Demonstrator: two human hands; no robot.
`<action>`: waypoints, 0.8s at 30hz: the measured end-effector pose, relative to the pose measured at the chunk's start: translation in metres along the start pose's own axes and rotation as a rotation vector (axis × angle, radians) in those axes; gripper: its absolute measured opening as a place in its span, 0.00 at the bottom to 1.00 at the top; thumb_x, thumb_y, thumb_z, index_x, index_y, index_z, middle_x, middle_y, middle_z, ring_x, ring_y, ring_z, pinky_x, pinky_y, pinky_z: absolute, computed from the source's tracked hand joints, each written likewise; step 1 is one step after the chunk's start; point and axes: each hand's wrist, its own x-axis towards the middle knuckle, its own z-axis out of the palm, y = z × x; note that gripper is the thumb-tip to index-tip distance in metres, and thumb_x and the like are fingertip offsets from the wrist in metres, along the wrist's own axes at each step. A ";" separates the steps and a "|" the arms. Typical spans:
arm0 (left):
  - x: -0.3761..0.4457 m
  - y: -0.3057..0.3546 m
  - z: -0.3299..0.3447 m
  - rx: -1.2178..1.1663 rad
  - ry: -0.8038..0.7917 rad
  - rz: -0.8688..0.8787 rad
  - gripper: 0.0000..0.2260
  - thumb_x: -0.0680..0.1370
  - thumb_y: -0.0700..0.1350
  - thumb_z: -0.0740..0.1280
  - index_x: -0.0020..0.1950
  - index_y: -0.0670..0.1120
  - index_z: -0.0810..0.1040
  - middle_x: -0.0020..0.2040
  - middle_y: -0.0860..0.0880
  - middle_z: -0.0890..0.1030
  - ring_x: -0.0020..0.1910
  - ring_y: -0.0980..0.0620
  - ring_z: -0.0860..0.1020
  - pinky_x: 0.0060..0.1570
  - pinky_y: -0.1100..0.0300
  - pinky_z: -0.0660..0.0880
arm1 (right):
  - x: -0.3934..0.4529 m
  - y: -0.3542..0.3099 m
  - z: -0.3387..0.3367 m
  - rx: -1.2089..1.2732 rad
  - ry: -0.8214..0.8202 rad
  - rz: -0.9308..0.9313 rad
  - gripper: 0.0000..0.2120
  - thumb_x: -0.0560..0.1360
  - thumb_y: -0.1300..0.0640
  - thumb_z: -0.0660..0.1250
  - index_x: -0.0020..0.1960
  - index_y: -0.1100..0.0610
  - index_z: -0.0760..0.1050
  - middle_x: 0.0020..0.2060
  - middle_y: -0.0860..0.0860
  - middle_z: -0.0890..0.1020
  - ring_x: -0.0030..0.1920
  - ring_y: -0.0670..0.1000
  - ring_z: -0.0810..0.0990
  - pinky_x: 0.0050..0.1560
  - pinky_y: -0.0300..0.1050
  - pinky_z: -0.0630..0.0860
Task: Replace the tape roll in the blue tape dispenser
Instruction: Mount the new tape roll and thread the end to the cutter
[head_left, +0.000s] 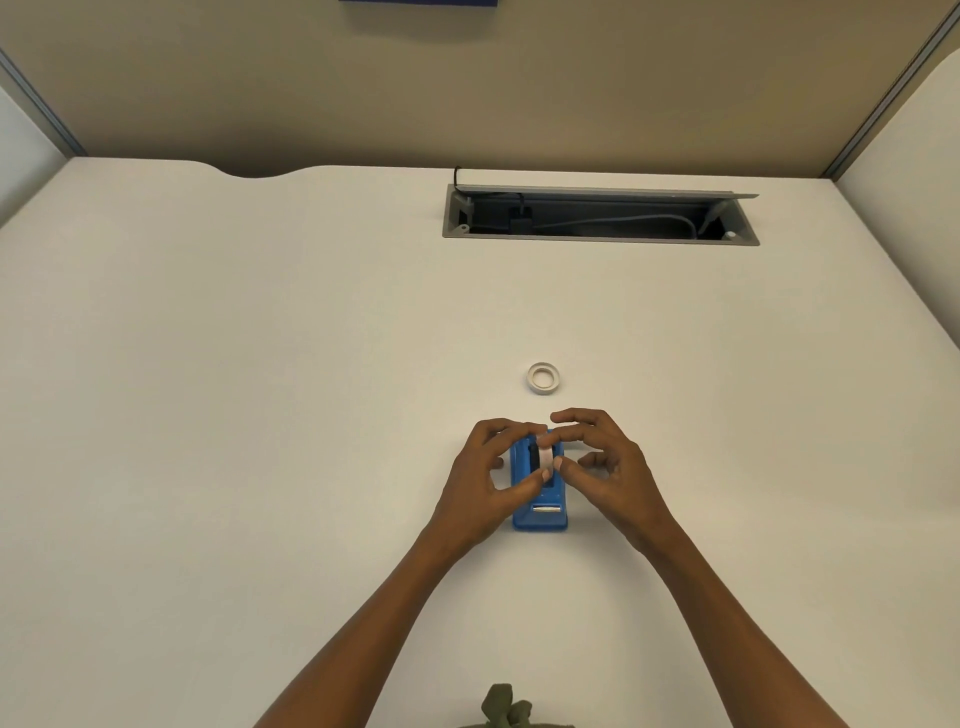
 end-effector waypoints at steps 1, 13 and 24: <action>0.000 0.000 0.000 0.000 0.002 -0.005 0.19 0.72 0.47 0.71 0.61 0.55 0.72 0.59 0.53 0.71 0.58 0.56 0.72 0.51 0.70 0.71 | 0.000 0.000 0.000 0.005 -0.001 -0.004 0.11 0.71 0.63 0.71 0.49 0.49 0.81 0.58 0.47 0.76 0.57 0.47 0.77 0.46 0.35 0.76; -0.001 0.001 0.000 -0.050 0.021 -0.021 0.21 0.72 0.48 0.71 0.63 0.58 0.70 0.59 0.56 0.72 0.58 0.58 0.73 0.51 0.73 0.72 | -0.002 0.002 0.001 -0.025 -0.013 -0.031 0.15 0.71 0.60 0.71 0.54 0.44 0.78 0.56 0.46 0.77 0.57 0.46 0.76 0.42 0.39 0.77; 0.000 -0.010 0.002 0.011 -0.001 0.008 0.23 0.72 0.46 0.71 0.64 0.57 0.70 0.59 0.55 0.71 0.59 0.58 0.72 0.51 0.73 0.71 | 0.005 -0.009 -0.001 0.012 -0.002 0.068 0.13 0.70 0.57 0.73 0.54 0.51 0.80 0.53 0.47 0.80 0.50 0.39 0.78 0.40 0.33 0.75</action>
